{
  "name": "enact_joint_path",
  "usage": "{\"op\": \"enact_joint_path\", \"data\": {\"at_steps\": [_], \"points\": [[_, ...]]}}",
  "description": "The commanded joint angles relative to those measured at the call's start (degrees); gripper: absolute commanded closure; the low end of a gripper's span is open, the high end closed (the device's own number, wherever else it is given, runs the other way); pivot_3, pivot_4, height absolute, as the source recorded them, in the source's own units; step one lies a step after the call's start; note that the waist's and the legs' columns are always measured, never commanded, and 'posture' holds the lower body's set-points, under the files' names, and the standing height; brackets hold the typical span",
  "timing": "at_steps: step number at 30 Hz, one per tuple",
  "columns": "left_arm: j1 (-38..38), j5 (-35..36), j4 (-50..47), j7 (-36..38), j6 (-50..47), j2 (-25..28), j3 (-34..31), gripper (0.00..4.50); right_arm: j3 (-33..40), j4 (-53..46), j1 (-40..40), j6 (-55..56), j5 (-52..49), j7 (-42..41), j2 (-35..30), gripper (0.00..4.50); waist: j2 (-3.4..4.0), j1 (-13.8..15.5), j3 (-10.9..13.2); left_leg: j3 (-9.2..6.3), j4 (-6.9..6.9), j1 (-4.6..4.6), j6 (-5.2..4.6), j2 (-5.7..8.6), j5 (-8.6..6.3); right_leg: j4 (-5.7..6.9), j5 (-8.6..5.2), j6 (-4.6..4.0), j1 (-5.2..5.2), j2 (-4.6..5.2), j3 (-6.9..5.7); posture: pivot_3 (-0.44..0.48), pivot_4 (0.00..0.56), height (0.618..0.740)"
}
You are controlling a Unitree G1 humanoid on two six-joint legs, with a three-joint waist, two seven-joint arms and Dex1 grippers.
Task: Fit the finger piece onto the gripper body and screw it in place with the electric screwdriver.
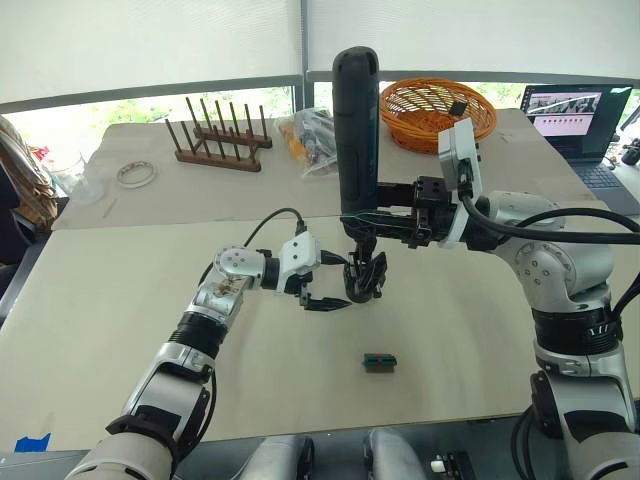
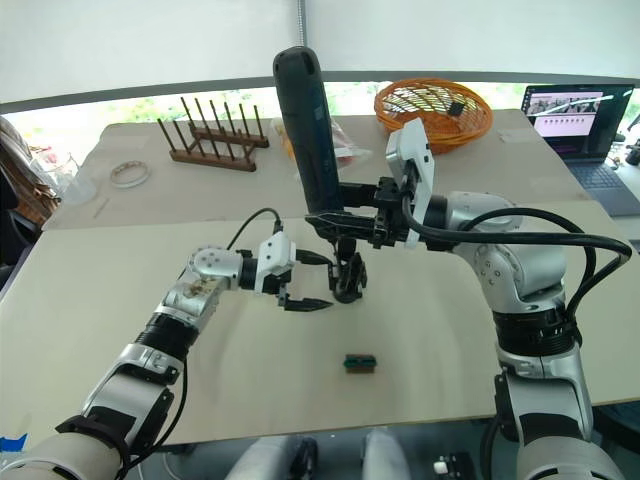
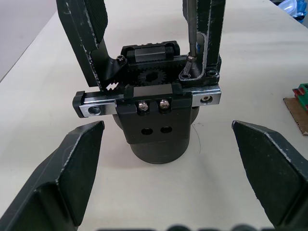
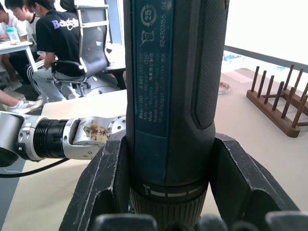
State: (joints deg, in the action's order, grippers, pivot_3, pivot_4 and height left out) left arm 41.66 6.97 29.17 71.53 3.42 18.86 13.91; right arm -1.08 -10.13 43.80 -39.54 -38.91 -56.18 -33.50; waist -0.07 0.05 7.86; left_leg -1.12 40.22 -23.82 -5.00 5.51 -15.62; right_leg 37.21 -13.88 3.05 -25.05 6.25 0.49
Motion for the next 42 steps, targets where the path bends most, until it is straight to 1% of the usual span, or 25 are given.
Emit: {"op": "enact_joint_path", "data": {"at_steps": [1, 27, 42], "points": [[0.68, 0.39, -1.47, 0.08, 0.86, -0.01, -0.38, 0.00, 2.36, -1.31, 0.55, 2.63, -0.10, -0.42, -0.19, 2.59, 0.00, 0.00, 0.00, 0.00, 0.00, 0.00, 0.00, 0.00, 0.00, 0.00, 0.00, 0.00, 0.00, 0.00, 0.00, 0.000, 0.150, 0.740], [0.82, 0.33, -1.30, 0.10, 0.96, -0.04, -0.35, 0.00, 2.13, -1.15, 2.72, 2.20, 0.04, 0.27, 0.88, 2.59, 0.00, -0.04, 0.00, 0.00, 0.01, 0.00, 0.00, 0.00, 0.00, 0.00, 0.00, 0.00, 0.00, 0.00, -0.01, 0.000, 0.150, 0.740], [0.84, 0.32, -1.27, 0.06, 1.03, 0.12, -0.45, 0.00, 2.30, -1.92, 1.84, 1.49, -0.37, -0.10, 0.06, 2.59, 0.00, -0.05, 0.00, 0.00, 0.01, 0.00, 0.00, 0.00, 0.00, 0.01, 0.00, 0.00, 0.00, 0.00, -0.02, 0.000, 0.150, 0.740]]}}
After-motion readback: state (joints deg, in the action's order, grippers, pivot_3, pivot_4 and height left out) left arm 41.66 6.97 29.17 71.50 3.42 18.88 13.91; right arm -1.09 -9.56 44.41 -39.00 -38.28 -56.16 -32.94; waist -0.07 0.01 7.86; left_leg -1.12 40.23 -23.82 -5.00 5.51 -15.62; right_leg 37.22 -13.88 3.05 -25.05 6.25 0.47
